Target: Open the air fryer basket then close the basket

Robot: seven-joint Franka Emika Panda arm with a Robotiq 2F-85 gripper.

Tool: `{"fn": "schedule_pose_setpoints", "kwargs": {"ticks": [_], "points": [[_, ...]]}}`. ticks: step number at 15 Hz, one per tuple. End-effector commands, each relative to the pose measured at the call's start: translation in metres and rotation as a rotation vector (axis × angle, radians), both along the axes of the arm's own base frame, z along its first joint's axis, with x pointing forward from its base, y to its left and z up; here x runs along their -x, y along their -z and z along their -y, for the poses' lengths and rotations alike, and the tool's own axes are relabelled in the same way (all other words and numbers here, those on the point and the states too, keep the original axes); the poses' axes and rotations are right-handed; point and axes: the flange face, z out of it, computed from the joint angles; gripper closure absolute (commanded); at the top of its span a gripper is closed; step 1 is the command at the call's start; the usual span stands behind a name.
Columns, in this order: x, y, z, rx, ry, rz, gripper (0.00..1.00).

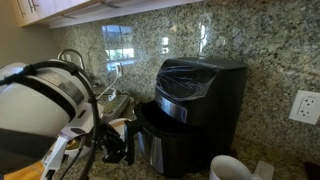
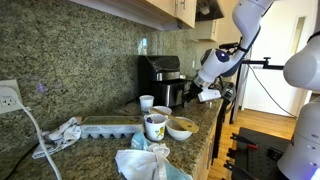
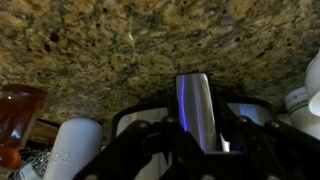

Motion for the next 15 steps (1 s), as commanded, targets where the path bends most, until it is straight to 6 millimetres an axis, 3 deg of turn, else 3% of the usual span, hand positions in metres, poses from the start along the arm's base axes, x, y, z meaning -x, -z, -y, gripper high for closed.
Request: {"fn": "schedule_pose_setpoints", "kwargs": {"ticks": [1,15], "points": [[0.0302,0.0004,0.0029,-0.019,0.053,-0.037,0.84],[0.0397,0.0037,0.0026,-0.021,0.072,-0.048,0.84]]}}
